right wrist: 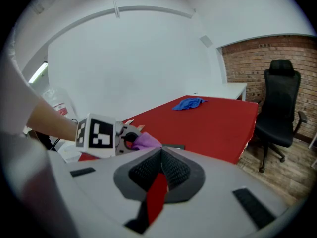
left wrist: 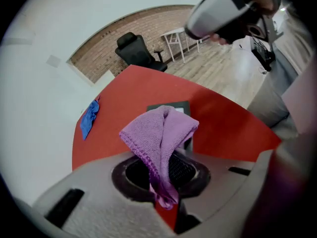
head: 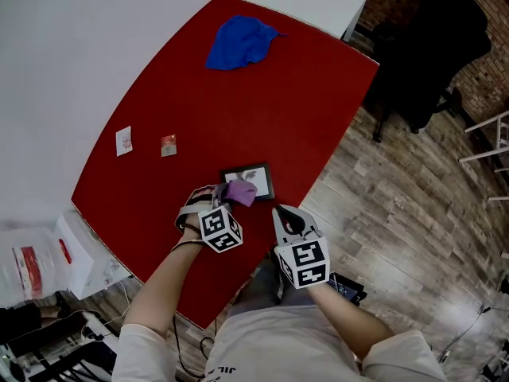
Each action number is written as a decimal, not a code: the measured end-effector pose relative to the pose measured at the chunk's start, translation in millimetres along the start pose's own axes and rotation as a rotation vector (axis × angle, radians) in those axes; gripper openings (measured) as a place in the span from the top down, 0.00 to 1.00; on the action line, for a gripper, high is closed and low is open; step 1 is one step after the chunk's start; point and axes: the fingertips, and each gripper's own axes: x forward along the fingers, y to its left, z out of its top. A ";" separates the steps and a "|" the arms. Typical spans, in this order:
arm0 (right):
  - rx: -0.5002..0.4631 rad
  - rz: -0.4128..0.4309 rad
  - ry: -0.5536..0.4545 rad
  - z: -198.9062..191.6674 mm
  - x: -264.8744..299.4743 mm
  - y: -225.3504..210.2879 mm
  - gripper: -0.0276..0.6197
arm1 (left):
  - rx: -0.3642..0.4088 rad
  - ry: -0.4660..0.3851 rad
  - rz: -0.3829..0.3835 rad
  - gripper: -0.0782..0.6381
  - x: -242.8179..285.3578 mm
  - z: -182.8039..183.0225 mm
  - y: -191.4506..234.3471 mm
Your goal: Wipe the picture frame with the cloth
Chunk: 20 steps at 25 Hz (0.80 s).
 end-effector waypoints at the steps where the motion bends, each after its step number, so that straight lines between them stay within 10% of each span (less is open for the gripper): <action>1: 0.005 -0.006 0.000 -1.4 -2.2 -2.1 0.95 | -0.001 0.012 0.008 0.80 3.6 1.0 12.6; 9: 0.033 -0.043 0.014 -15.5 -19.4 -18.5 0.95 | 0.054 0.110 0.010 0.80 30.5 12.6 61.5; 20: 0.036 -0.030 0.000 -13.0 -17.7 -22.9 0.95 | 0.119 0.087 -0.103 0.80 3.9 20.7 -33.9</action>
